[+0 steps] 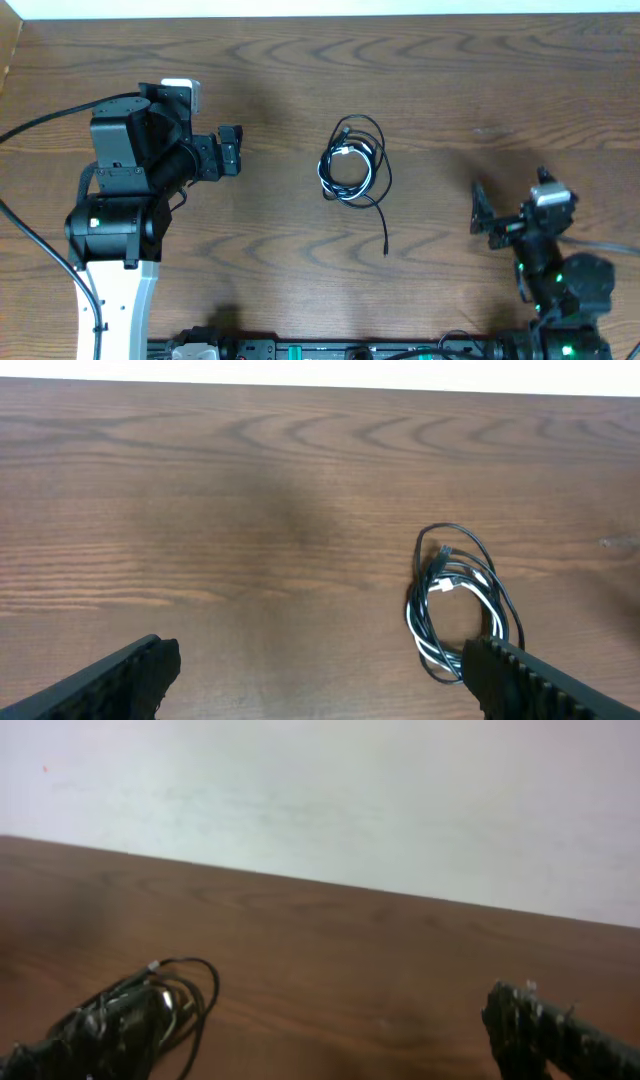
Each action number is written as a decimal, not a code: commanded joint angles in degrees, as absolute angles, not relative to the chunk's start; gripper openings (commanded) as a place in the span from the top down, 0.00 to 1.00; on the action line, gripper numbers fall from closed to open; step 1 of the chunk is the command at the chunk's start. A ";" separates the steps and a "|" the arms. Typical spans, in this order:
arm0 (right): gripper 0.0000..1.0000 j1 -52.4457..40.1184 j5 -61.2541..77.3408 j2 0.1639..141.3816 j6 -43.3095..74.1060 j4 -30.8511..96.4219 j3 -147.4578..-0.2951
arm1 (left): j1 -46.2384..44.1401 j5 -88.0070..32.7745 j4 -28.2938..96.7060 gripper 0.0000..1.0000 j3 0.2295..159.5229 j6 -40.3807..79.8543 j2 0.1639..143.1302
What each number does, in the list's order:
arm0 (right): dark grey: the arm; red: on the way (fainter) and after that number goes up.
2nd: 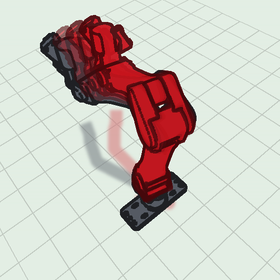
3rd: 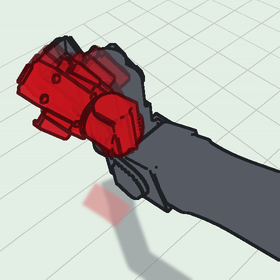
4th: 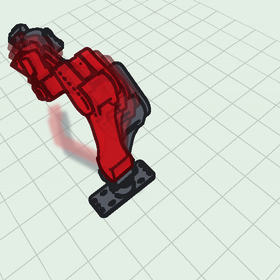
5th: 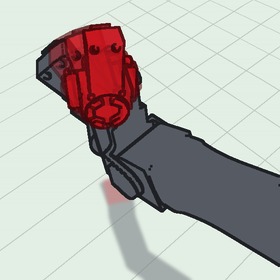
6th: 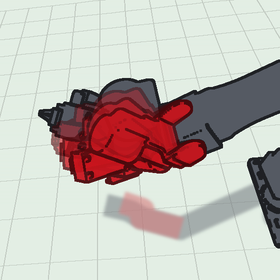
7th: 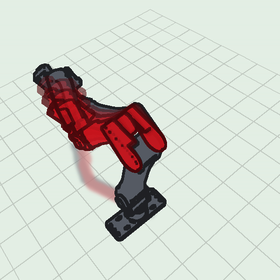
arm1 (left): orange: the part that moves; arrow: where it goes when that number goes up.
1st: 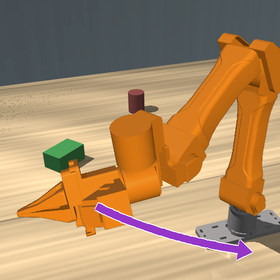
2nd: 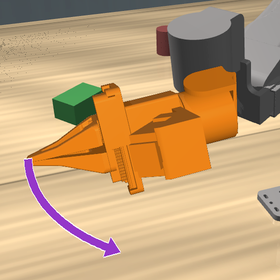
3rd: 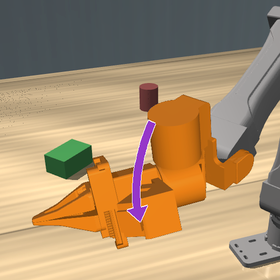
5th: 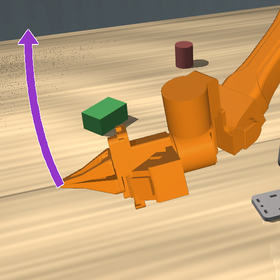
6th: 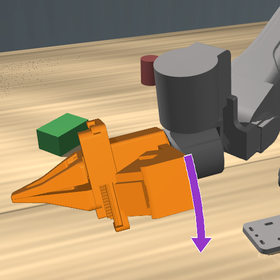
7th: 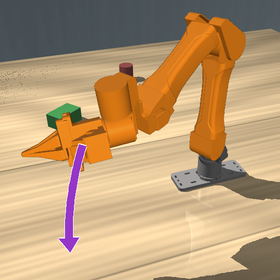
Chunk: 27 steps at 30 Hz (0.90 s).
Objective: Untangle cables
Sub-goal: 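Raise both arms and move grippers toward the cable bundle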
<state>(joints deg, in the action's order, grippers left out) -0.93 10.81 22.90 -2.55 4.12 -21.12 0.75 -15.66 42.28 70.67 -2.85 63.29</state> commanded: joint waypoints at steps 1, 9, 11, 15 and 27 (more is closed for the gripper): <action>0.01 -0.62 13.23 31.14 -4.38 5.61 -28.82 | 0.78 -16.08 42.85 0.04 71.70 -2.72 64.10; 0.01 -0.62 18.90 52.80 -4.36 19.07 -50.74 | 0.58 -16.08 43.42 0.04 71.94 -0.05 67.22; 0.01 -0.62 20.05 57.47 -4.38 22.61 -56.03 | -0.14 -16.08 43.44 0.04 72.62 0.30 68.69; 0.01 -0.62 22.26 66.13 -4.43 29.45 -66.13 | -3.07 -16.05 43.70 0.04 75.83 0.32 72.69; 0.01 -0.69 26.65 81.80 -6.09 37.43 -77.41 | -10.76 -17.74 45.67 0.04 86.17 1.80 86.06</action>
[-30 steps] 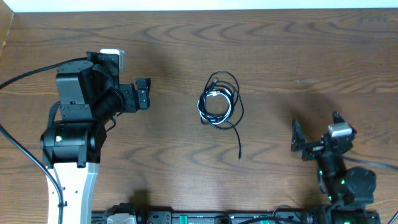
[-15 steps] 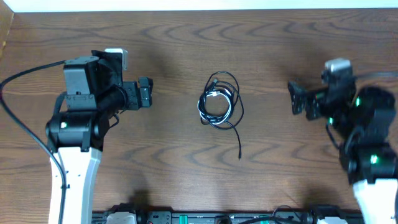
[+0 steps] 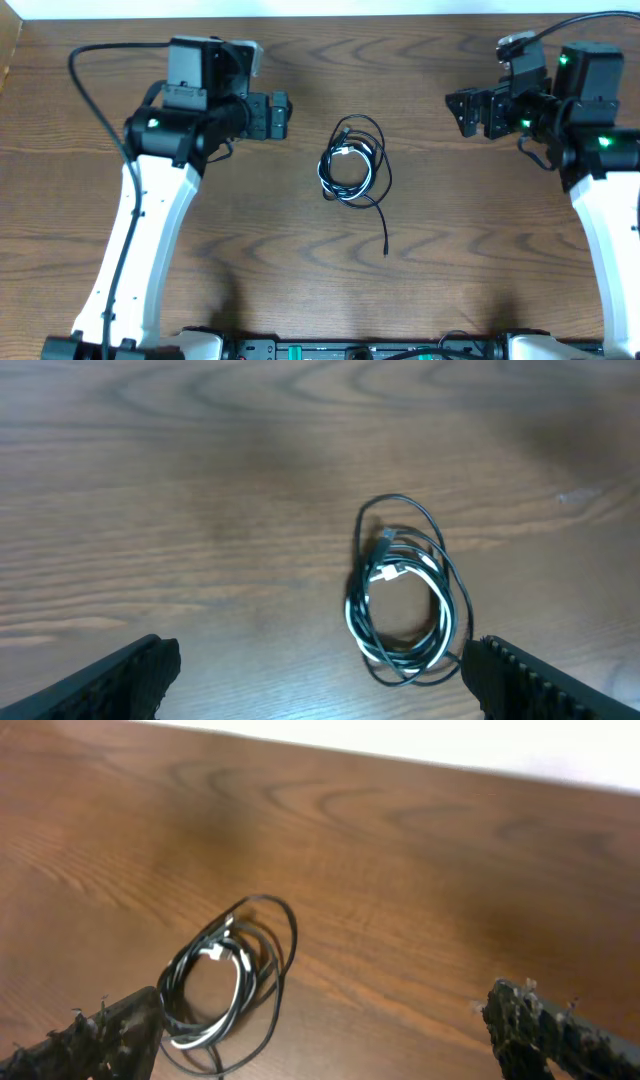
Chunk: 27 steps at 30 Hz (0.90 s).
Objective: Untangle cables
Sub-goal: 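Raise both arms and move grippers toward the cable bundle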
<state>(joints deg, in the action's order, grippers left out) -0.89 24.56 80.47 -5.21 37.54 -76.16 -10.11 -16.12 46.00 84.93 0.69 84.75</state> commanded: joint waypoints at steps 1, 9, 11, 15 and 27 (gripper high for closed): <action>0.01 -0.71 26.65 82.52 -6.04 37.21 -77.38 | -10.90 -19.20 45.78 0.04 86.17 1.80 86.46; 0.01 -1.52 32.10 86.65 -3.44 36.97 -77.34 | -11.07 -25.69 46.04 0.04 86.15 1.78 87.02; 0.01 -1.61 32.10 87.33 -3.46 36.86 -77.34 | -11.07 -25.54 46.02 0.04 86.15 2.13 87.11; 0.01 -1.61 32.05 87.94 -3.46 36.86 -77.19 | -11.75 -25.50 46.02 0.04 85.93 7.27 88.25; 0.01 -1.61 32.05 87.94 -3.44 36.91 -77.14 | -16.91 -22.41 44.88 0.29 85.78 7.86 99.13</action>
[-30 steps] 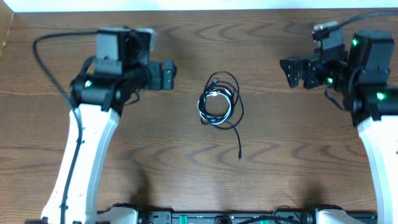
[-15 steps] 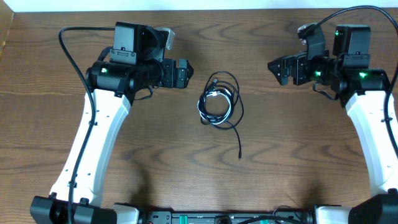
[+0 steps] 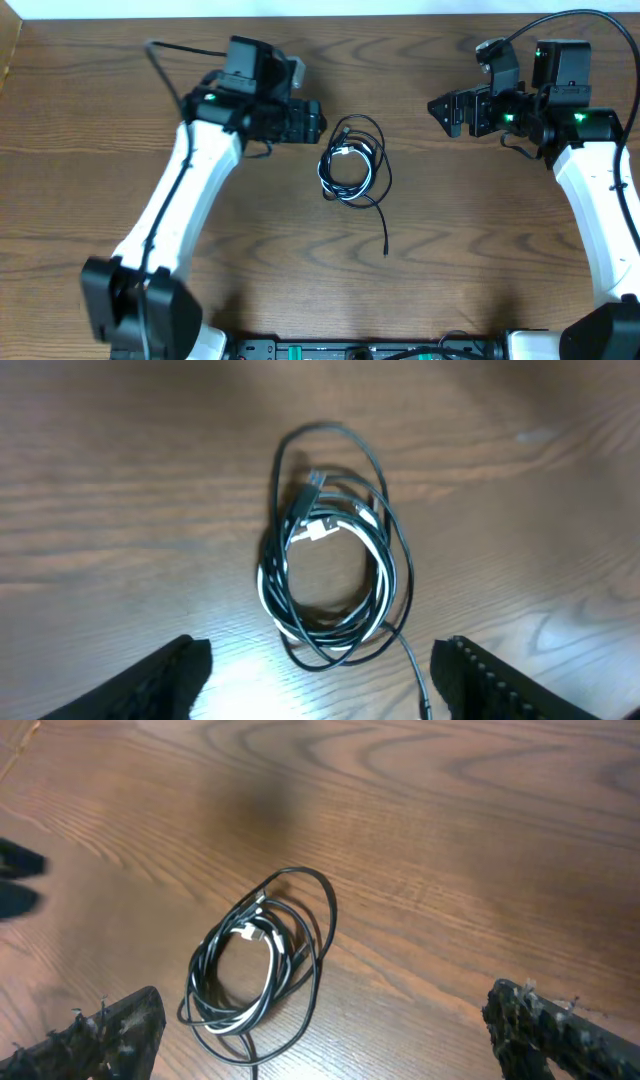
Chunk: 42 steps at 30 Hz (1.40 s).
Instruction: Untangle cables
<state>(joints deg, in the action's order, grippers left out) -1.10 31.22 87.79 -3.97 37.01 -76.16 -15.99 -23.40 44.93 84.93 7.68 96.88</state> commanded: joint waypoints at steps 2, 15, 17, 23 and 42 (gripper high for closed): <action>0.01 -1.61 32.05 87.94 -3.44 36.91 -77.14 | -17.54 -22.44 44.84 0.34 85.78 7.86 101.25; 0.03 -1.61 32.05 87.94 -3.44 37.47 -77.14 | -18.35 -17.30 42.76 0.56 85.78 15.33 114.28; 0.02 -1.61 32.05 87.94 -3.44 37.54 -77.14 | -18.57 -17.30 42.54 0.61 85.78 16.91 115.70; 0.03 -1.61 32.05 87.94 -3.22 37.85 -77.14 | -19.66 -17.30 42.33 0.64 85.78 17.93 117.62; 0.03 -1.61 32.05 87.94 -3.25 38.59 -77.14 | -21.98 -17.28 39.11 0.66 85.60 18.37 120.55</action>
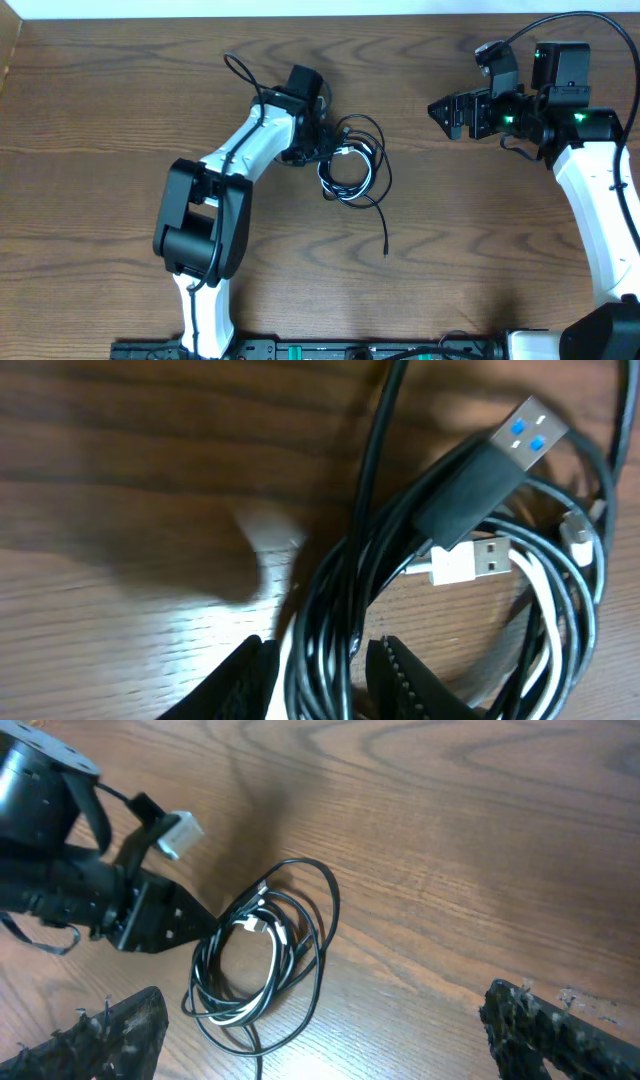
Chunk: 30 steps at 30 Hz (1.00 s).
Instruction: Untangle cables
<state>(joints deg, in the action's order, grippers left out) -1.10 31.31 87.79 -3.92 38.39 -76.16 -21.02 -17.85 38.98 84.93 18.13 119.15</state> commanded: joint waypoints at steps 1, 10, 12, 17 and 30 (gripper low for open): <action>0.03 -1.61 32.05 87.94 -3.25 38.61 -77.14 | -22.17 -17.26 39.09 0.67 85.60 18.37 120.55; 0.03 -1.61 32.05 88.03 -3.22 38.76 -77.14 | -22.52 -15.79 39.11 0.92 85.60 18.39 120.55; 0.04 -1.61 32.05 88.03 -3.22 38.79 -77.14 | -22.70 -15.79 39.11 0.92 85.60 18.39 120.55; 0.05 -1.61 32.05 88.03 -3.22 38.87 -77.14 | -23.51 -16.78 39.33 0.93 85.69 18.76 120.46; 0.09 -3.97 31.66 88.42 -0.27 37.82 -77.14 | -23.16 -23.57 38.37 0.93 90.19 24.27 102.69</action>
<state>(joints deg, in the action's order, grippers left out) -3.22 31.31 87.79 -2.50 38.11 -76.16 -23.05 -21.76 38.98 87.99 20.49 109.78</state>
